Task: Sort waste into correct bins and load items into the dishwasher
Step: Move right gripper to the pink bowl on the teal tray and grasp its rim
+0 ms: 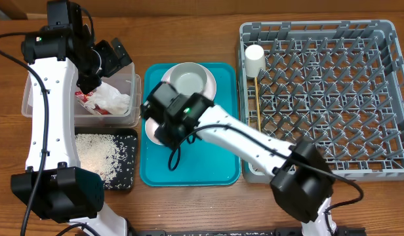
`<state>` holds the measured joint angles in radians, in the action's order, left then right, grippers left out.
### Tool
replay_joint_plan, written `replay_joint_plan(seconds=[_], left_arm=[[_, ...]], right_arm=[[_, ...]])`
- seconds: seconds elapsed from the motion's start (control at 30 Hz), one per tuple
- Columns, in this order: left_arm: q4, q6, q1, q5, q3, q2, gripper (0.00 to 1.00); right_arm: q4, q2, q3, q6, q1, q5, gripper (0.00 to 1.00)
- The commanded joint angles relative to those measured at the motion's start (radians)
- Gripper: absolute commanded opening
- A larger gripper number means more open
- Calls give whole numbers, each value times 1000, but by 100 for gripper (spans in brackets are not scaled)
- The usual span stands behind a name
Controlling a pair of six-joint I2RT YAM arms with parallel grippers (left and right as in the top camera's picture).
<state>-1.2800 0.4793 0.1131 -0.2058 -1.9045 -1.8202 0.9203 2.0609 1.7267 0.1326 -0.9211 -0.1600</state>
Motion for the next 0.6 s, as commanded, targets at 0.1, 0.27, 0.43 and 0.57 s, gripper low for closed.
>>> replay_joint_plan(seconds=[0.1, 0.27, 0.43, 0.57], left_arm=[[-1, -8, -2, 4, -15, -1, 100], [-1, -8, -2, 4, -15, -1, 100], [-1, -8, -2, 4, -15, -1, 100], [-1, -8, -2, 4, -15, -1, 100]], right_arm=[[-15, 31, -5, 34, -62, 61, 30], [-81, 34, -5, 91, -84, 108, 30], [-102, 35, -5, 115, -85, 108, 29], [-105, 53, -5, 167, -85, 108, 28]])
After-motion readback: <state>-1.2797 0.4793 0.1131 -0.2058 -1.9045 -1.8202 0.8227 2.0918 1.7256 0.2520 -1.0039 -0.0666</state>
